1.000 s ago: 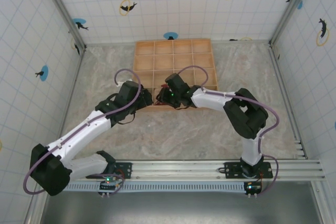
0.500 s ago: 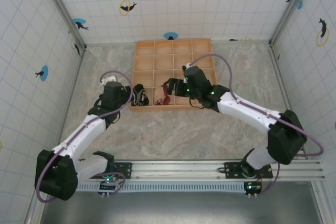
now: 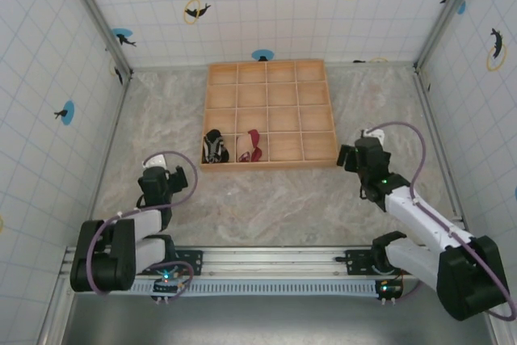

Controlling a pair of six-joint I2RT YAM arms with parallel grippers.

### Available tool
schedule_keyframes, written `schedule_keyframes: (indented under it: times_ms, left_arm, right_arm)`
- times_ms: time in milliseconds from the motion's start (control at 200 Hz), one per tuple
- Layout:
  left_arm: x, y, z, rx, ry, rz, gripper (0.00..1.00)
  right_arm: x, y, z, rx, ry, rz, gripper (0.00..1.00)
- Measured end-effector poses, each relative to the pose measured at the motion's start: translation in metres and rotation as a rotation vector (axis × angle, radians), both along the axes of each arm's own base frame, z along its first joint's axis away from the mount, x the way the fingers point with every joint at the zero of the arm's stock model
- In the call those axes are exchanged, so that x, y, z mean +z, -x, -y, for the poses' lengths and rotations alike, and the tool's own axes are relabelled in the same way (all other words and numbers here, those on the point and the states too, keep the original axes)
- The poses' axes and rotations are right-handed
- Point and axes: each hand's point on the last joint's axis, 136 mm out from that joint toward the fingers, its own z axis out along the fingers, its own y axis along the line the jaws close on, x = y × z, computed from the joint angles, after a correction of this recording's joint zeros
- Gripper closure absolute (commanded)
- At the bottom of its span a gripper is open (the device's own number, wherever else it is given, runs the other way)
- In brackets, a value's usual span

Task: Roll the socks

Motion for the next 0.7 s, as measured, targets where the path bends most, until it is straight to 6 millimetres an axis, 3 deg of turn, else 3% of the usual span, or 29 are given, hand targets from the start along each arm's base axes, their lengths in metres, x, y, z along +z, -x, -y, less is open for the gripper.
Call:
schedule_keyframes:
  times_ms: [175, 295, 340, 490, 591, 701]
  left_arm:
    - [0.004, -0.008, 0.002, -0.013, 0.004, 0.079, 0.04]
    - [0.01, -0.016, 0.0, -0.01, 0.006, 0.134, 0.05]
    - [0.012, -0.018, -0.001, -0.008, 0.006, 0.151, 0.05]
    - [0.022, -0.024, -0.001, -0.007, 0.004, 0.214, 0.03]
    - [0.03, -0.026, -0.004, 0.007, 0.0, 0.247, 0.02]
    - [0.032, -0.026, -0.006, 0.019, -0.005, 0.257, 0.02]
  right_arm:
    - [-0.055, 0.029, 0.061, -0.173, 0.071, -0.008, 0.01]
    - [-0.075, 0.046, 0.082, -0.227, 0.112, 0.043, 0.01]
    - [-0.071, 0.043, 0.089, -0.251, 0.112, 0.073, 0.01]
    - [-0.023, 0.013, 0.102, -0.302, 0.068, 0.323, 0.01]
    - [-0.005, 0.0, 0.094, -0.255, 0.053, 0.418, 0.01]
    - [-0.004, -0.009, 0.078, -0.173, 0.069, 0.443, 0.01]
